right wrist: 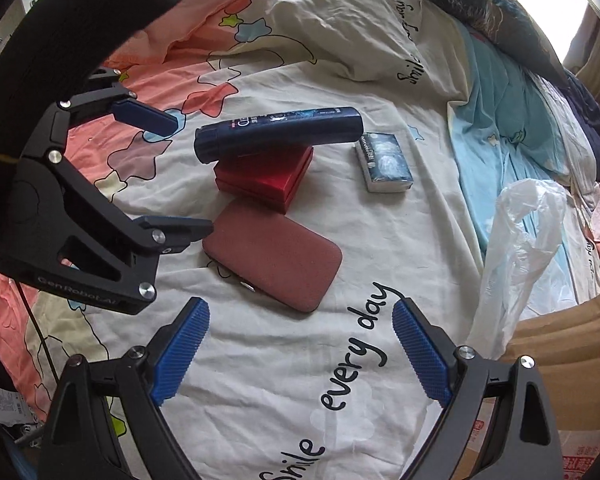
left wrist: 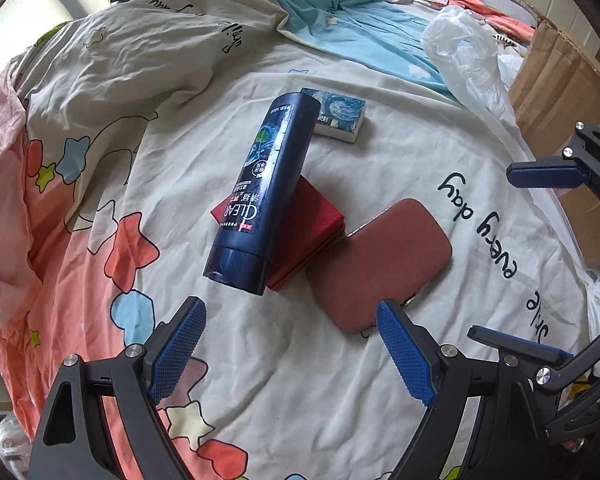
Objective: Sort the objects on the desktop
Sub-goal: 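Grasp the blue CLEAR shampoo bottle with the left tool while the right tool approaches the maroon case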
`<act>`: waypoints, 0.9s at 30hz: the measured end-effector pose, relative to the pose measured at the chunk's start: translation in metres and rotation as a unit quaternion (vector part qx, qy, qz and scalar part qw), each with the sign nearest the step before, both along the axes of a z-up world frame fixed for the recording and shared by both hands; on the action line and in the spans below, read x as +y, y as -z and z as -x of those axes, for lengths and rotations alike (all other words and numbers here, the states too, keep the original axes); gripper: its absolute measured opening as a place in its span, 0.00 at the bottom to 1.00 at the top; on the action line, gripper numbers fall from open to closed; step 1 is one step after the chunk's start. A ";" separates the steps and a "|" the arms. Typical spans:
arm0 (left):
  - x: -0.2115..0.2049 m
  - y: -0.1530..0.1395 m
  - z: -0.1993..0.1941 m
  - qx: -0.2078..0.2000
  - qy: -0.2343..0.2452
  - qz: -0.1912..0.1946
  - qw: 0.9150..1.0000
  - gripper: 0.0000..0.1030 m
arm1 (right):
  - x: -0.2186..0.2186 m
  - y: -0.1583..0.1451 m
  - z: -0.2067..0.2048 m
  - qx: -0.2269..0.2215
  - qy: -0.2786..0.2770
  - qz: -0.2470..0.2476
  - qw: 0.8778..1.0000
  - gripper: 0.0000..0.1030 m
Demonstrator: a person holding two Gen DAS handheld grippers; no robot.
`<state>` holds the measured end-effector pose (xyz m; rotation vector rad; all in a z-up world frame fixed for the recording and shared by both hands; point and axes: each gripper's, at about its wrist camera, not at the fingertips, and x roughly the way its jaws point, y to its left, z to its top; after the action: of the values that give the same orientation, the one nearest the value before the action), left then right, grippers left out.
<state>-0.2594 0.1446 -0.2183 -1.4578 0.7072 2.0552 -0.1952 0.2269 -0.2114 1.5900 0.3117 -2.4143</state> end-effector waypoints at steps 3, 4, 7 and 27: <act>0.000 0.005 0.007 0.000 0.010 -0.009 1.000 0.87 | -0.007 0.006 0.005 0.006 -0.021 -0.007 1.000 0.90; 0.000 0.007 0.009 0.001 0.014 -0.012 1.000 0.87 | -0.010 0.007 0.005 0.007 -0.038 -0.013 0.999 0.90; 0.001 0.009 0.016 0.002 0.023 -0.020 1.000 0.87 | -0.022 0.013 0.008 0.010 -0.087 -0.034 0.996 0.90; 0.007 0.012 0.028 0.002 0.095 -0.022 0.995 0.87 | -0.035 0.032 0.021 -0.007 -0.186 -0.026 0.982 0.90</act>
<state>-0.2877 0.1521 -0.2304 -1.3099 0.7661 1.9170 -0.2161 0.1915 -0.2433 1.4189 0.6134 -2.1227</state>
